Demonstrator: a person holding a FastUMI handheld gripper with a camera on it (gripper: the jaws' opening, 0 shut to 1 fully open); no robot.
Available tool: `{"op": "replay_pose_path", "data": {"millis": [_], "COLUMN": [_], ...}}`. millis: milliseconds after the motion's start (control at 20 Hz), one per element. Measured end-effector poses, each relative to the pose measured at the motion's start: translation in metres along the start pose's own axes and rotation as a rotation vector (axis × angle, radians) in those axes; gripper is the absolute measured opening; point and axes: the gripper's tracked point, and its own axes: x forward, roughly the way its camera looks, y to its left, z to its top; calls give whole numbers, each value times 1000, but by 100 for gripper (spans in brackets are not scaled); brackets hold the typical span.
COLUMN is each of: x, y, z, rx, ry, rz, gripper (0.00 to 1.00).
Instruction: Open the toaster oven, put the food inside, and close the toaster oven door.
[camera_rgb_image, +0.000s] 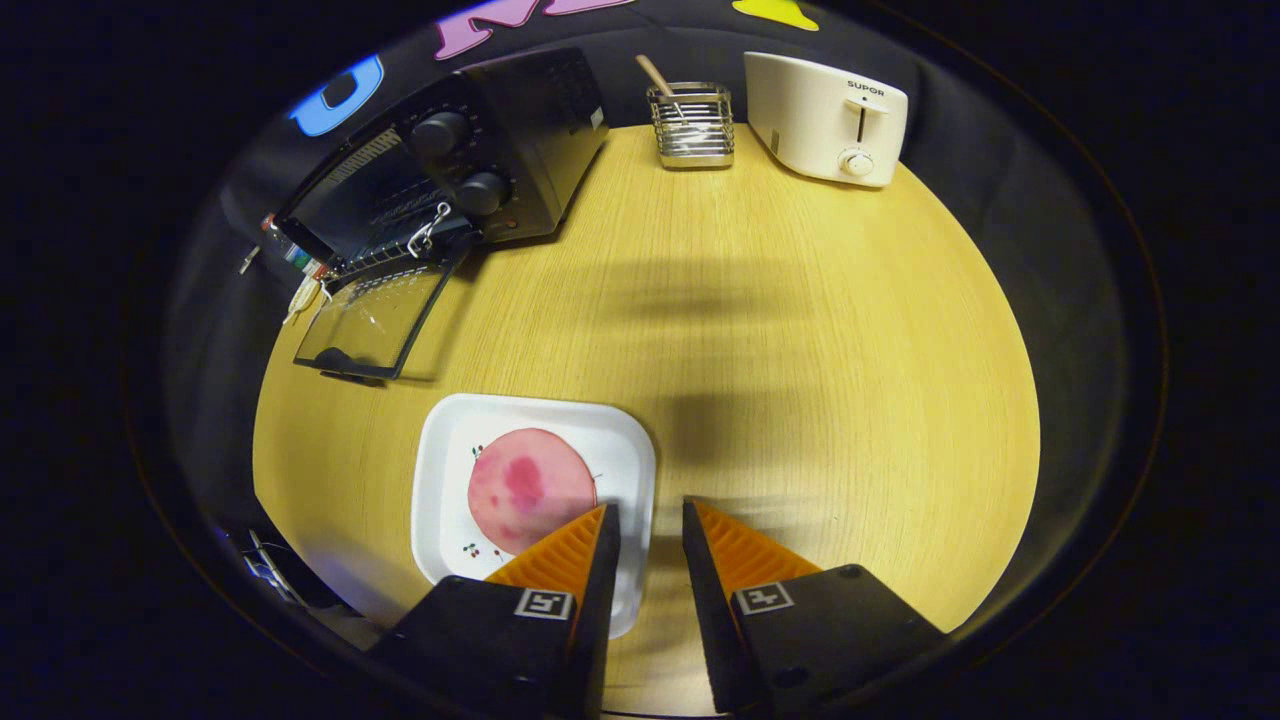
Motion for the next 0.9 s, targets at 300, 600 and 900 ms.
{"op": "replay_pose_path", "data": {"millis": [300, 600, 900], "x": [5, 7, 8], "y": [1, 4, 6], "z": [-3, -4, -4], "rx": [-48, -18, 102], "ry": [68, 136, 188], "rz": [-47, -11, 94], "gripper": [15, 6, 6]}}
